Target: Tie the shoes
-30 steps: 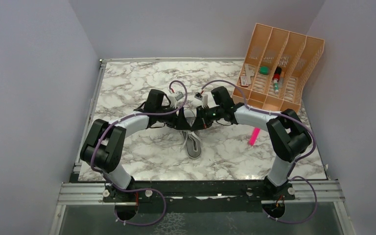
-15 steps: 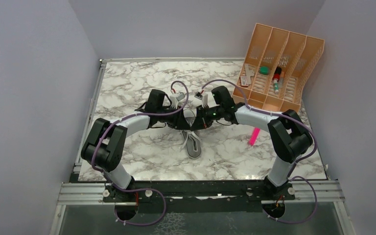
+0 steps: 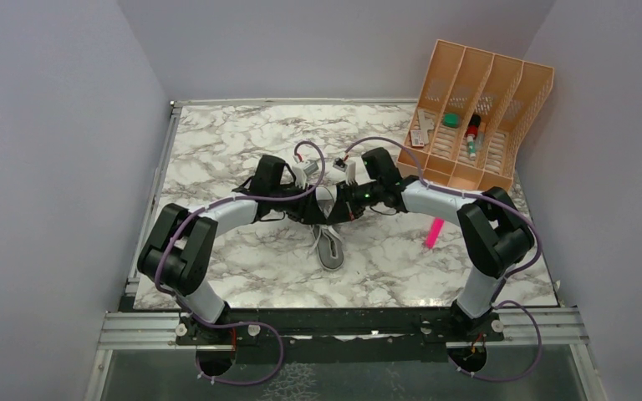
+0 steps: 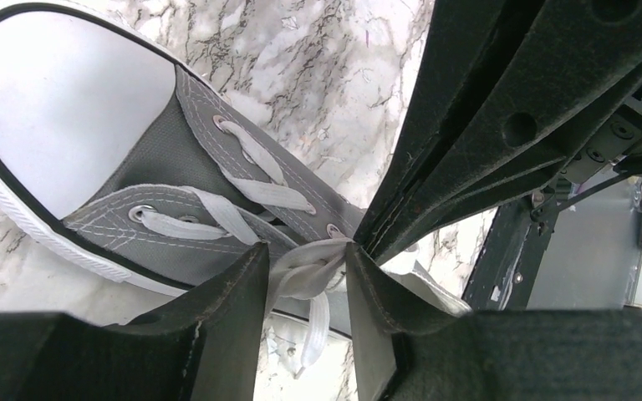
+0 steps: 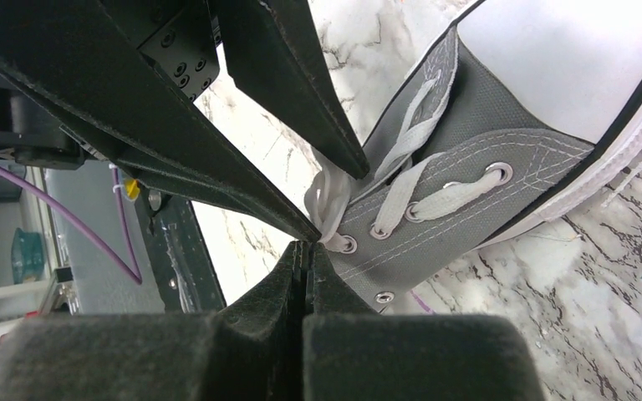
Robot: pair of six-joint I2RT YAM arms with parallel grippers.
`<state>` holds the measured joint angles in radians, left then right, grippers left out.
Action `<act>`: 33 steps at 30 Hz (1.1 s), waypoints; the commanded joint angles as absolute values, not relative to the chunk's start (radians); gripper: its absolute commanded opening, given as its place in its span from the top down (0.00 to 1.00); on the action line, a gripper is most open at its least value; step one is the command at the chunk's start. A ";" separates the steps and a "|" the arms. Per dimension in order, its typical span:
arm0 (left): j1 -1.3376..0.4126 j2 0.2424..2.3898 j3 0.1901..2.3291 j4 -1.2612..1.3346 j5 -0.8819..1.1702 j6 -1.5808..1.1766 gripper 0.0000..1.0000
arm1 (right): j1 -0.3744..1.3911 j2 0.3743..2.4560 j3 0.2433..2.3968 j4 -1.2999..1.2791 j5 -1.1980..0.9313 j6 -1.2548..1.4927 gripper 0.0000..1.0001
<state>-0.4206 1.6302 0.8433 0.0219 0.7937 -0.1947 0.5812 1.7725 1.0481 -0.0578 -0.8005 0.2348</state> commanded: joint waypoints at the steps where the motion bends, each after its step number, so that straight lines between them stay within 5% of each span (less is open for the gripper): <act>1: -0.449 1.586 0.820 0.035 0.805 -0.179 0.63 | 0.587 1.735 1.051 -0.009 -0.816 0.241 0.99; 9: -0.462 1.557 0.807 0.035 0.736 -0.185 0.84 | 0.588 1.738 1.054 0.026 -0.829 0.262 0.99; 15: -0.468 1.518 0.771 0.082 0.660 -0.224 0.92 | 0.588 1.739 1.053 0.028 -0.855 0.283 0.86; 20: -0.474 1.528 0.735 0.157 0.673 -0.283 0.93 | 0.586 1.732 1.010 0.118 -0.899 0.379 0.79; 33: -0.479 1.529 0.669 0.324 0.700 -0.414 0.97 | 0.588 1.748 0.990 0.182 -0.931 0.469 0.78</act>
<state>-0.4671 1.5402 0.6979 0.2214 0.6846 -0.3466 0.5827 1.7679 0.9932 0.1417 -0.8860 0.4400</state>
